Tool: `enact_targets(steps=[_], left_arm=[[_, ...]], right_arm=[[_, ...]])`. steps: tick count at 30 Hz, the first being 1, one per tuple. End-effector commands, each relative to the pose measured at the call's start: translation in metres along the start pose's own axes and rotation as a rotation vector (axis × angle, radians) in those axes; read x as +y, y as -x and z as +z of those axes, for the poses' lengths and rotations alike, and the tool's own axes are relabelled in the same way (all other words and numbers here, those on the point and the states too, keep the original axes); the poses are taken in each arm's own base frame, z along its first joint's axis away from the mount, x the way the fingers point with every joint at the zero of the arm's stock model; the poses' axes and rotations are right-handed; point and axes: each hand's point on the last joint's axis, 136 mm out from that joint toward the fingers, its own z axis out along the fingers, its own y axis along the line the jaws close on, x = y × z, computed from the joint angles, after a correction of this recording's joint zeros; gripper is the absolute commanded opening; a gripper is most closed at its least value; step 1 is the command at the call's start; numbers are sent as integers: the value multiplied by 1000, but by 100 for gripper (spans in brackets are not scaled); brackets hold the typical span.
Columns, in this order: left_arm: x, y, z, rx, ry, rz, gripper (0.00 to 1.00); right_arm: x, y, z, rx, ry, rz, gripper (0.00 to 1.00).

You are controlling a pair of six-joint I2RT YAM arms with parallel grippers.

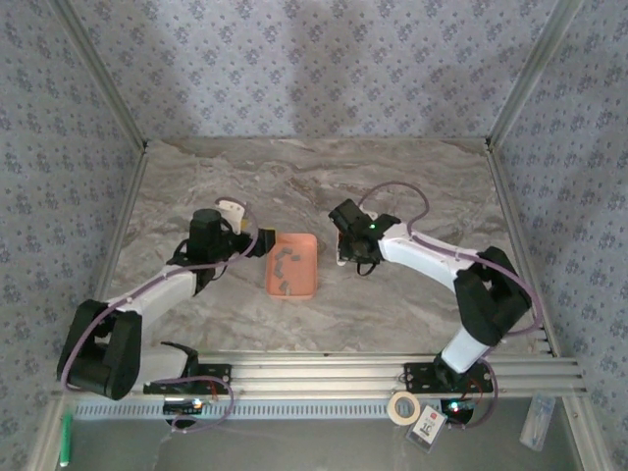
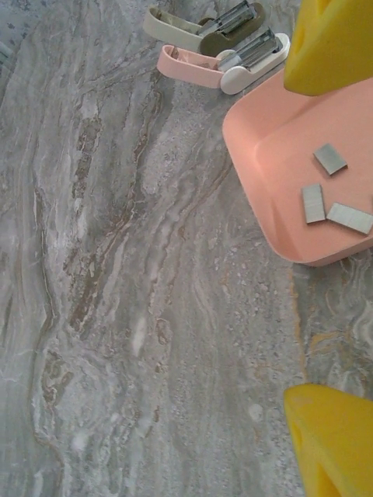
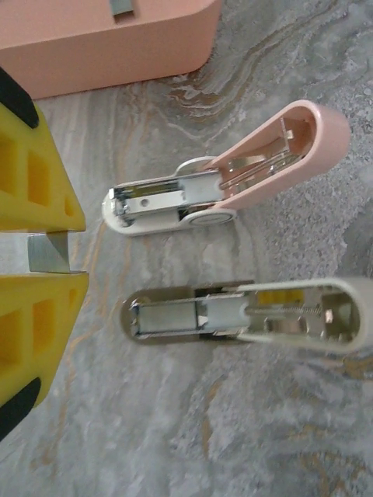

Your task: Load the staples into the stapler

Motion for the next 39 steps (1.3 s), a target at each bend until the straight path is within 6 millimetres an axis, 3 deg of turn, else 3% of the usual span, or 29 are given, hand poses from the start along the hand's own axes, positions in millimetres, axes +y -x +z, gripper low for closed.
enact_targets(steps=[1,7,8,15,39], left_arm=[[-4,29,2,-96,-3,60,95],[3,18,12,-67,14,65,96],[4,16,14,-63,15,66,96],[3,17,18,-60,11,70,96],[-1,14,20,-49,4,81,97]], right_arm=[[12,7,10,-11,2,-9,18],[10,2,27,35,-12,-20,18],[19,11,22,18,11,-15,18],[27,17,25,1,36,-10,18],[17,3,43,55,-46,-73,19]])
